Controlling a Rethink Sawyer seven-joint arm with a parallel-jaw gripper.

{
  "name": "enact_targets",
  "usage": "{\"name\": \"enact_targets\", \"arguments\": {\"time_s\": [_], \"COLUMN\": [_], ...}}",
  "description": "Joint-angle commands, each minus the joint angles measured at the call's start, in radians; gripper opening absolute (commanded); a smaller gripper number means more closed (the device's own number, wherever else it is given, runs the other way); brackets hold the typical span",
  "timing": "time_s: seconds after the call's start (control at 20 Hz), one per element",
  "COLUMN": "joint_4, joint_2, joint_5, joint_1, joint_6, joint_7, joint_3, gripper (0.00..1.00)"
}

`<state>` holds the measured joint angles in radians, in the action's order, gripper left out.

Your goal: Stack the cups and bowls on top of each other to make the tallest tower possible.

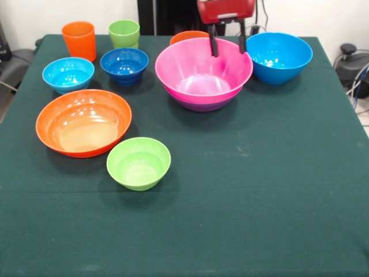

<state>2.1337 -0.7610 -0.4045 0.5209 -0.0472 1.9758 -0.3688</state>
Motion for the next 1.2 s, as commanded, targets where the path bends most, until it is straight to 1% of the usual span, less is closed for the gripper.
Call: {"name": "enact_targets", "arguments": {"time_s": [0.05, 0.2, 0.3, 0.45, 0.55, 0.65, 0.75, 0.85, 0.95, 1.05, 1.1, 1.2], "joint_4": [0.046, 0.024, 0.017, 0.019, 0.03, 0.058, 0.056, 0.055, 0.04, 0.009, 0.004, -0.015], "joint_2": [-0.007, -0.068, -0.088, -0.148, -0.208, -0.272, -0.304, -0.322, -0.326, -0.324, -0.325, -0.294], "joint_5": [0.04, 0.047, 0.055, 0.078, 0.112, 0.158, 0.203, 0.246, 0.269, 0.269, 0.27, 0.243], "joint_1": [0.003, -0.002, -0.001, -0.003, 0.007, 0.033, 0.054, 0.08, 0.101, 0.121, 0.141, 0.193], "joint_6": [-0.133, -0.246, -0.283, -0.346, -0.409, -0.465, -0.518, -0.551, -0.576, -0.626, -0.644, -0.658], "joint_7": [0.054, -0.009, -0.02, -0.03, -0.047, -0.064, -0.075, -0.079, -0.09, -0.126, -0.149, -0.2], "joint_3": [-0.104, -0.108, -0.115, -0.128, -0.152, -0.191, -0.221, -0.252, -0.273, -0.282, -0.293, -0.31], "gripper": [1.0, 1.0, 1.0, 1.0, 1.0, 1.0, 1.0, 1.0, 1.0, 1.0, 1.0, 1.0]}}
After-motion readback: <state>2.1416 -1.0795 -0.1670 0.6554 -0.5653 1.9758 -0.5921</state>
